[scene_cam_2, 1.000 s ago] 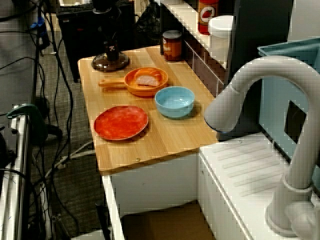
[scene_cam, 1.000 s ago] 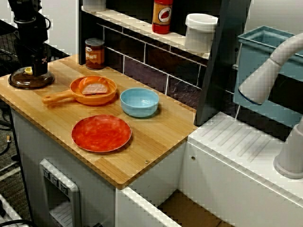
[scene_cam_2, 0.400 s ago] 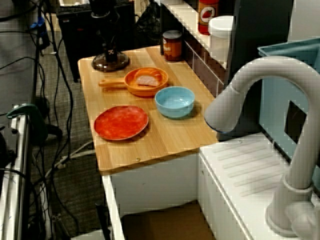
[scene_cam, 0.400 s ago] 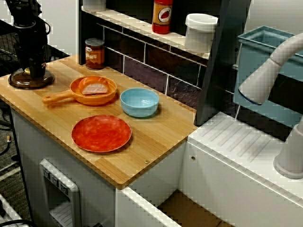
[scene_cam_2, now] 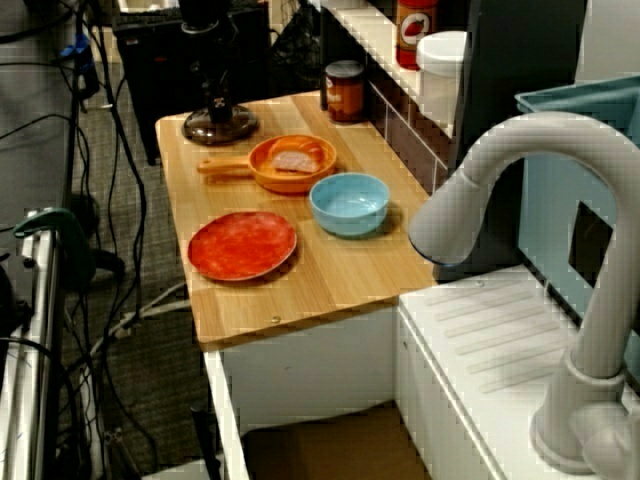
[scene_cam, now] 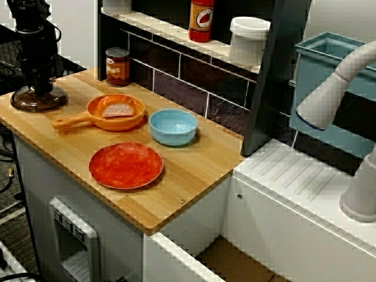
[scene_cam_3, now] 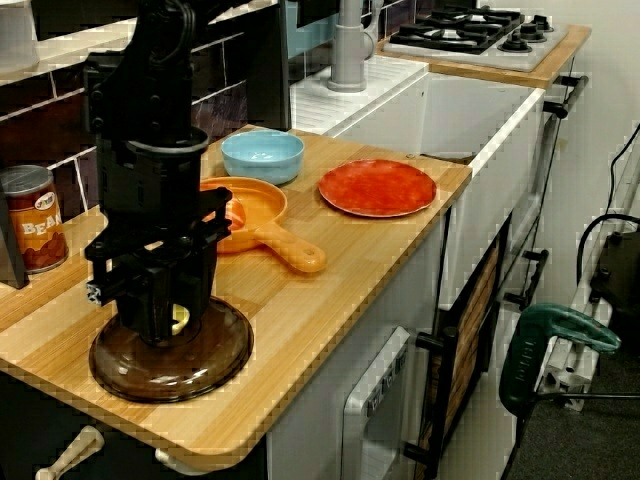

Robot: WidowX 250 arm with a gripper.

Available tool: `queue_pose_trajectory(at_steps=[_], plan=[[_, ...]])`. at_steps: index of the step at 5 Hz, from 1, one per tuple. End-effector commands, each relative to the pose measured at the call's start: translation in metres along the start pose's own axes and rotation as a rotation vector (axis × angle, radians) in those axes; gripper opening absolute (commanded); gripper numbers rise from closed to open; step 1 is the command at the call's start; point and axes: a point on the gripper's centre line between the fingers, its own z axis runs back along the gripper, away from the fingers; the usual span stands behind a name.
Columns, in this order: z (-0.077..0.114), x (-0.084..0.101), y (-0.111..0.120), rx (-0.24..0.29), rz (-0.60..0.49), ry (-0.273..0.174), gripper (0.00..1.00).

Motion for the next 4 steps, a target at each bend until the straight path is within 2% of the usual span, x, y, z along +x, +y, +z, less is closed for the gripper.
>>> queue_pose_trajectory(at_steps=[1, 2, 3, 4], plan=[[0.031, 0.012, 0.019, -0.038, 0.011, -0.008, 0.00], [0.055, 0.019, 0.023, -0.065, 0.005, -0.028, 0.00], [0.062, 0.027, 0.020, -0.084, -0.018, -0.039, 0.00], [0.069, 0.028, 0.006, -0.053, -0.036, -0.063, 0.00]])
